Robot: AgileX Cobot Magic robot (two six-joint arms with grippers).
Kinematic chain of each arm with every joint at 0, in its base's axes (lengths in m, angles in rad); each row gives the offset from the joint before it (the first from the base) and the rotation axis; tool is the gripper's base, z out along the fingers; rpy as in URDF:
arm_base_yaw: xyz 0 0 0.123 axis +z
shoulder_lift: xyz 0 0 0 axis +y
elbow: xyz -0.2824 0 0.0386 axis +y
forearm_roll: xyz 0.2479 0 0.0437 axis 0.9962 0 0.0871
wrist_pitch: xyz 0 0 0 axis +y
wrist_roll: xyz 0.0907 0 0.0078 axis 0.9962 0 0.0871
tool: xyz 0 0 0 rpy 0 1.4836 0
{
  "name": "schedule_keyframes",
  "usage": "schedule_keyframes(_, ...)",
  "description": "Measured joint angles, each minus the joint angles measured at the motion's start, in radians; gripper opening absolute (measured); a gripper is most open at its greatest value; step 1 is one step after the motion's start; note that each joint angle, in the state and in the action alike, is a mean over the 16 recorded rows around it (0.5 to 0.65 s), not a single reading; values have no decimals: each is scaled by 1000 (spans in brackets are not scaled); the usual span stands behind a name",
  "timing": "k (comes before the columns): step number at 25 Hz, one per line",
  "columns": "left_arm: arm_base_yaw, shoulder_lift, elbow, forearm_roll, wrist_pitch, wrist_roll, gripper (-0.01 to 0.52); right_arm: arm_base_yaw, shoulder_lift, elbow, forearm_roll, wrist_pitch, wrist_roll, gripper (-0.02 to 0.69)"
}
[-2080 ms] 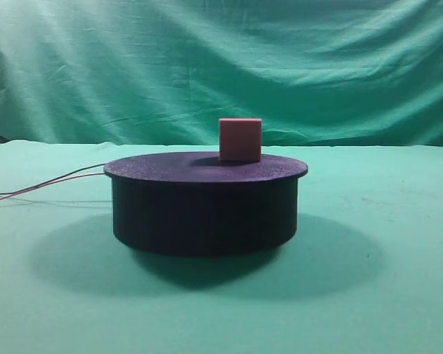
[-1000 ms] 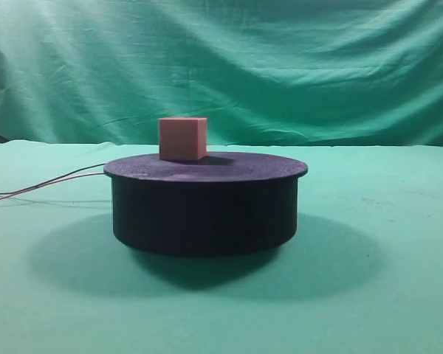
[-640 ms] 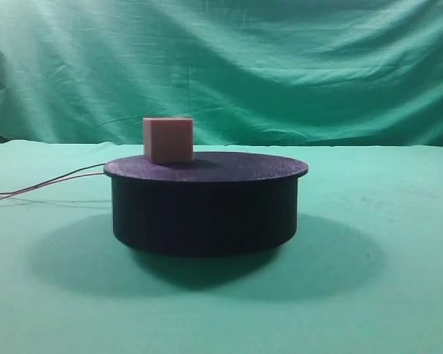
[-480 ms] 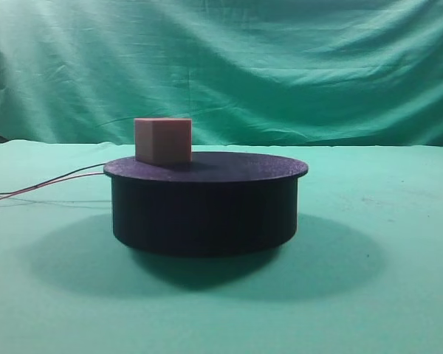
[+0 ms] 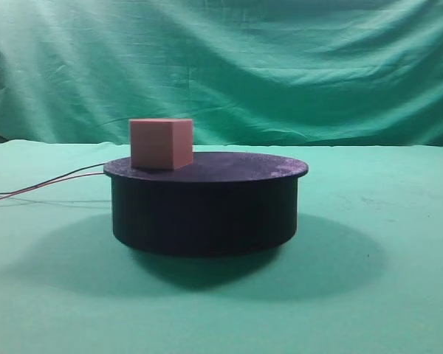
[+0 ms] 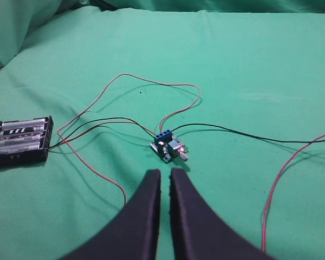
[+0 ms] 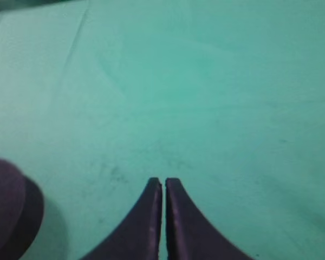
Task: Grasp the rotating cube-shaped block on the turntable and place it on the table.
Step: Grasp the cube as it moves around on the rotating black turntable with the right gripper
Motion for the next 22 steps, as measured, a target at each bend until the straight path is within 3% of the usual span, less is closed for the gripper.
schedule_keyframes(5,0,0,0,0,0,0,0,87,167,-91,1,1,-7,107)
schedule_keyframes(16,0,0,0,0,0,0,0,133,321,-195,117,23,-22,521)
schedule_keyframes(19,0,0,0,0,0,0,0,148,342,-205,155,26,-29,591)
schedule_keyframes(22,0,0,0,0,0,0,0,163,369,-211,185,23,-36,618)
